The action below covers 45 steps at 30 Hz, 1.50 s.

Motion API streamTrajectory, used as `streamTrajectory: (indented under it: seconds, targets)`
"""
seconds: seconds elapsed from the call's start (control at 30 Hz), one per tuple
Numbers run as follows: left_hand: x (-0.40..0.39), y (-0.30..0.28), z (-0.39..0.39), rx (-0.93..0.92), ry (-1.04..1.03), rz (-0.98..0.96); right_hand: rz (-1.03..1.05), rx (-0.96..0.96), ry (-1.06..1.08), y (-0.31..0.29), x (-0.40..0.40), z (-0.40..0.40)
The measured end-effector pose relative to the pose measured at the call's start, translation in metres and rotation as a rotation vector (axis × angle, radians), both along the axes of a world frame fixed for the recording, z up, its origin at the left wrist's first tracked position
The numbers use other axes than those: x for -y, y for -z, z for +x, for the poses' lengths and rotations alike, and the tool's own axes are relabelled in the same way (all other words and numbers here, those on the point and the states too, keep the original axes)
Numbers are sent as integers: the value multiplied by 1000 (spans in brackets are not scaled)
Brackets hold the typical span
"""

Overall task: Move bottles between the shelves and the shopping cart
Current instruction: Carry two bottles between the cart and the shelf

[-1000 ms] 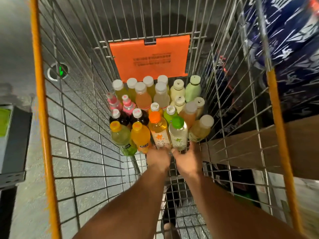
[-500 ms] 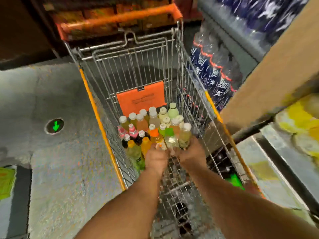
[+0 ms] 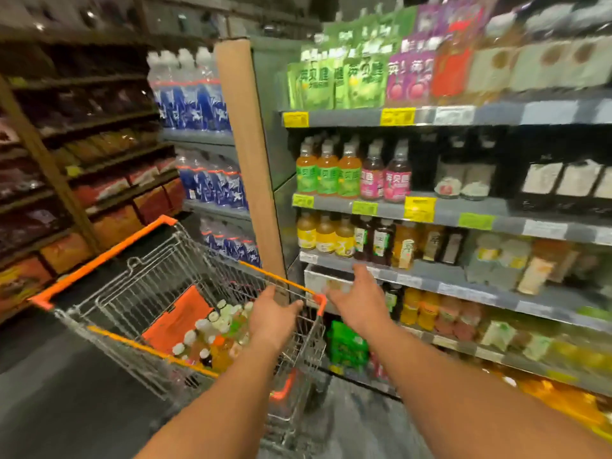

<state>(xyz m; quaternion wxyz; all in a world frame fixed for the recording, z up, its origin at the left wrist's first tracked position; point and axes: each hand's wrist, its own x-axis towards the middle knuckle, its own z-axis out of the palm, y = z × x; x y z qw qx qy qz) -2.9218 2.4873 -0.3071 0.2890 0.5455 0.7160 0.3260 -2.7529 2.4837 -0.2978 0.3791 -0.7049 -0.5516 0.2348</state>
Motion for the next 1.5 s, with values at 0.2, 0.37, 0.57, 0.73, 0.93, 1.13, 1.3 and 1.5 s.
streamTrajectory:
  seconds: [0.2, 0.37, 0.57, 0.73, 0.93, 1.13, 1.3, 1.5]
  targets:
    - [63, -65, 146, -67, 319, 72, 40, 17, 274, -57, 123, 159]
    - [142, -89, 287, 55, 542, 99, 116, 5, 503, -76, 257, 278]
    - [265, -110, 458, 161, 809, 107, 113, 49, 759, -98, 421, 417]
    - [373, -117, 577, 184, 916, 79, 10, 128, 883, -106, 535, 518]
    - [469, -112, 695, 224, 1023, 83, 5, 113, 1019, -101, 629, 621]
    - [500, -87, 798, 230, 1067, 27, -60, 64, 1034, -82, 657, 713]
    - [478, -50, 892, 179, 1063, -14, -103, 53, 1028, -52, 638, 800]
    - [424, -13, 1016, 146, 1008, -117, -141, 45, 1025, -27, 592, 917]
